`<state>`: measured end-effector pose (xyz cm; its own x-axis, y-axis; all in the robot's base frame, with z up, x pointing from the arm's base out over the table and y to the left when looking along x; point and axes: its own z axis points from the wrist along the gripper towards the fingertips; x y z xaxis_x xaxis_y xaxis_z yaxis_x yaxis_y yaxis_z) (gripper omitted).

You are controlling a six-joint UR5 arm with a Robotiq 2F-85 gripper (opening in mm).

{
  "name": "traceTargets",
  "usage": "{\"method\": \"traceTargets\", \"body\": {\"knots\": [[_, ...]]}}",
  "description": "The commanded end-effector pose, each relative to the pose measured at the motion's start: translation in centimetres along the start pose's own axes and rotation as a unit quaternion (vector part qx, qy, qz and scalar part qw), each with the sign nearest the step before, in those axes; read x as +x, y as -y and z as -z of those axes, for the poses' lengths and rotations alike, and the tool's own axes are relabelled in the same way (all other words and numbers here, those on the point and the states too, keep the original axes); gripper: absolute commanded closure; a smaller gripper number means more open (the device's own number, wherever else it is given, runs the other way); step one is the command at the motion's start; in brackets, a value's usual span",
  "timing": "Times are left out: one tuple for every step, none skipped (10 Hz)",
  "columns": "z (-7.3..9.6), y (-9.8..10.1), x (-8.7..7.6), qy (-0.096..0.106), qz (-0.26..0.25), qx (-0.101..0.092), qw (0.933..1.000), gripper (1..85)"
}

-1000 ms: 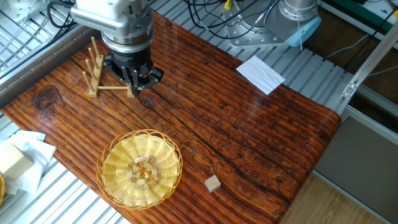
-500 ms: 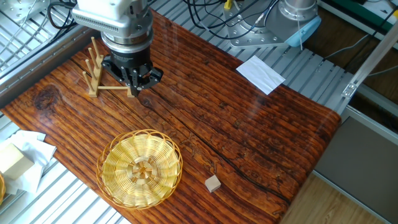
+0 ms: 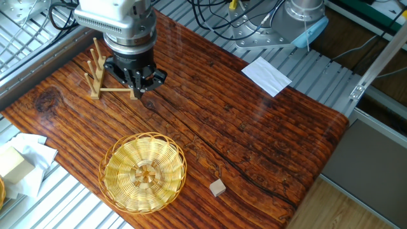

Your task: Put the dish on the dish rack

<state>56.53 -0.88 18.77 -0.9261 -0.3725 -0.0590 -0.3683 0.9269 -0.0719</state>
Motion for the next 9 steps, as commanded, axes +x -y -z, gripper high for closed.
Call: {"method": "traceTargets", "body": {"knots": [[0.1,-0.3,-0.1,0.002,-0.002,-0.007,1.0000,84.7],[0.1,-0.3,-0.1,0.003,-0.002,-0.008,1.0000,84.7],[0.1,-0.4,0.0,0.000,-0.004,-0.008,1.0000,84.7],[0.1,-0.3,0.0,-0.001,-0.006,-0.008,1.0000,84.7],[0.2,-0.4,0.0,0.000,-0.010,-0.010,0.9999,84.7],[0.4,-0.4,-0.2,0.003,-0.013,-0.010,0.9999,84.7],[0.9,-0.2,-0.4,0.006,-0.014,-0.007,0.9999,84.7],[1.1,-0.3,-0.7,0.011,-0.018,-0.012,0.9997,84.7],[1.0,-0.3,-1.0,0.017,-0.020,-0.012,0.9996,84.7]]}}
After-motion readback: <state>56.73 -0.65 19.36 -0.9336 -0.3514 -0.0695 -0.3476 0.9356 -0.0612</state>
